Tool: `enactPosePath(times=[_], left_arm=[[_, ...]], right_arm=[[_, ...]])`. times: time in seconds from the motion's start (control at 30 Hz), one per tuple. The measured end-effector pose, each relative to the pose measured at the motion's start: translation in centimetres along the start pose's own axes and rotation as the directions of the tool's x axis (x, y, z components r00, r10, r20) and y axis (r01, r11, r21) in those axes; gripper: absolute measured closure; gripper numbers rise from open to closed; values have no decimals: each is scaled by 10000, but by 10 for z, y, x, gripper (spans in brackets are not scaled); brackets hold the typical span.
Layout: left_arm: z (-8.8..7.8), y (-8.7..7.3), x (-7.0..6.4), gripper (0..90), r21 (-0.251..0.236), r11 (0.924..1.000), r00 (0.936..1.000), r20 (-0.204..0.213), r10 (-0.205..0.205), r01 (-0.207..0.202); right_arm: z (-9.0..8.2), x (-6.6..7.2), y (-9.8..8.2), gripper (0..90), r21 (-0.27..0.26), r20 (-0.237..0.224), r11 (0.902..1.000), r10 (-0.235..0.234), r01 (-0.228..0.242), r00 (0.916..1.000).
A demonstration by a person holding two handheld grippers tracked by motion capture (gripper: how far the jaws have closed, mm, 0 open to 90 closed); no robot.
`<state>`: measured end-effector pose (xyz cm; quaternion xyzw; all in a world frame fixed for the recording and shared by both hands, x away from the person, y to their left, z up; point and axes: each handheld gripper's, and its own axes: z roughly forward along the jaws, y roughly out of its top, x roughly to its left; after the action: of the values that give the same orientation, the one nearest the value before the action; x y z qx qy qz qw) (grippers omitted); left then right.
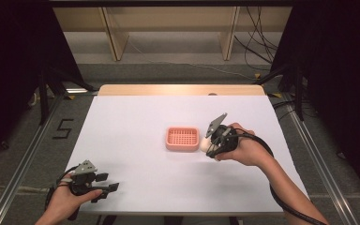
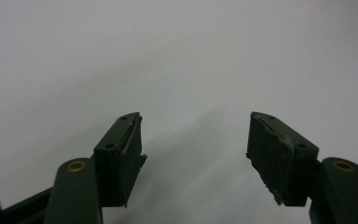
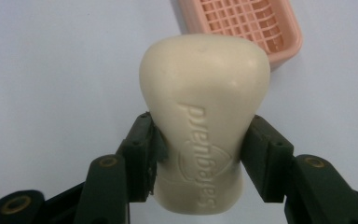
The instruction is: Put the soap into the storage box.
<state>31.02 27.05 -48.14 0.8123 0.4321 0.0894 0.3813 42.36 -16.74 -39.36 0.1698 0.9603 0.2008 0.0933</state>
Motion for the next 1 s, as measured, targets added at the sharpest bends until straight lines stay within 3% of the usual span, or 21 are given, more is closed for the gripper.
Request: enactPosePath(times=[0.1, 0.17, 0.3, 0.57, 1.0], left_arm=[[0, 0, 0, 350, 23, 10000, 10000, 8, 0, 0], [0, 0, -1, 350, -60, 10000, 10000, 15, -65, 65], [0, 0, -1, 350, -85, 9999, 10000, 17, -81, 81], [0, 0, 0, 350, -30, 10000, 10000, 13, -18, 18], [0, 0, -1, 350, -118, 9999, 9999, 49, -96, 97]], right_arm=[[-1, -1, 1, 504, 26, 33, 9998, 188, -189, 9998], [-1, -2, 2, 504, -73, 96, 10000, -10, 10, 10000], [-1, -3, 3, 504, -44, 146, 9997, 242, -241, 9996], [1, -8, 6, 504, -52, 210, 10000, 19, -18, 9998], [1, -13, 13, 504, -38, 226, 9999, 130, -129, 9997]])
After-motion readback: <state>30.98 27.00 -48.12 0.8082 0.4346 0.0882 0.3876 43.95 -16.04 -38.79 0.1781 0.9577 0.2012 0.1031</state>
